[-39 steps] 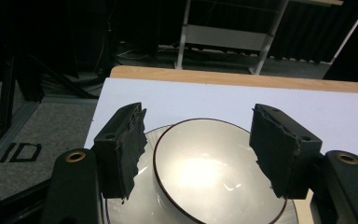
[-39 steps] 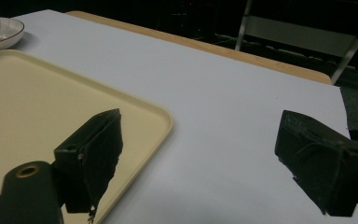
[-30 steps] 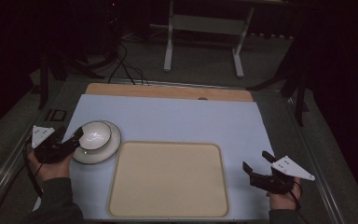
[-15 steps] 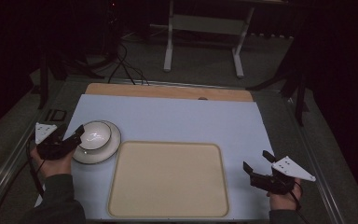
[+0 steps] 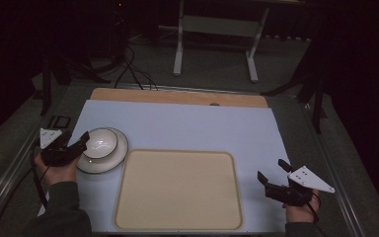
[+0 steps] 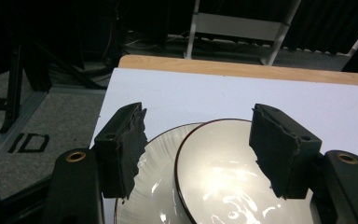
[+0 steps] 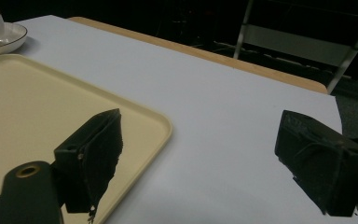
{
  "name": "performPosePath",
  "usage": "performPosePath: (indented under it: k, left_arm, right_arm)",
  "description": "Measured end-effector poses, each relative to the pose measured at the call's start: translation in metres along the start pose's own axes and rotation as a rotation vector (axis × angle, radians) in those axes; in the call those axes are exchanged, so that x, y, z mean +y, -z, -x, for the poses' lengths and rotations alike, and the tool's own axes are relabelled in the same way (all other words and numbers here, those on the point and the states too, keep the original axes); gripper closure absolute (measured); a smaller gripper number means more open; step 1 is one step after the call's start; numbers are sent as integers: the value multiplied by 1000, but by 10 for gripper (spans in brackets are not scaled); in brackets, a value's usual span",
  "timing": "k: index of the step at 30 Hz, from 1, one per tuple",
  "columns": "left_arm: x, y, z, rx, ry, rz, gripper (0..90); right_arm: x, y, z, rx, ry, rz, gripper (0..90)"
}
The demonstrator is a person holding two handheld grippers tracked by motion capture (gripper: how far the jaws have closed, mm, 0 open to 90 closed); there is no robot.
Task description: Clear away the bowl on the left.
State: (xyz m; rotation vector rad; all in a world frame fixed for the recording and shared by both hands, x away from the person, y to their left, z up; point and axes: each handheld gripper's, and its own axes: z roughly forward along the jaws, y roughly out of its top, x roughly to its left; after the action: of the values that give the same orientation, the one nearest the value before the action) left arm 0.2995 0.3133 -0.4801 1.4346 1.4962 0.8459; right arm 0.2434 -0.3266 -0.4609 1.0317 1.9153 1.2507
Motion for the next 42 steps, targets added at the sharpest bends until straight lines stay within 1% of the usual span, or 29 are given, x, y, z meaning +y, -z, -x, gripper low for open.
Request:
performPosePath:
  k: [5, 10, 16, 20, 26, 31, 36, 42]
  left_arm:
    - [-2, -6, -2, 5, -3, -26, 364]
    - [-4, -11, -5, 10, 13, -51, 369]
    - [-8, -19, -8, 13, 29, -101, 386]
    - [-8, -21, -9, 10, 53, -120, 417]
    - [-10, -25, -9, 20, 63, -157, 459]
    - [-11, -27, -11, 10, 86, -193, 499]
    - [-13, -31, -10, 0, 87, -225, 547]
    - [-16, -34, -12, -16, 107, -261, 597]
  right_arm:
    - [0, 0, 0, 1, 2, 2, 147]
    - [0, 0, 0, 1, 4, 4, 147]
    - [0, 1, 0, 1, 5, 3, 147]
    - [0, 1, -1, 2, 7, 3, 147]
    - [0, 1, -1, 3, 9, 3, 147]
    - [0, 1, -1, 2, 10, 2, 147]
    - [0, 1, -1, 4, 10, 2, 147]
    - [0, 1, -1, 5, 11, 2, 147]
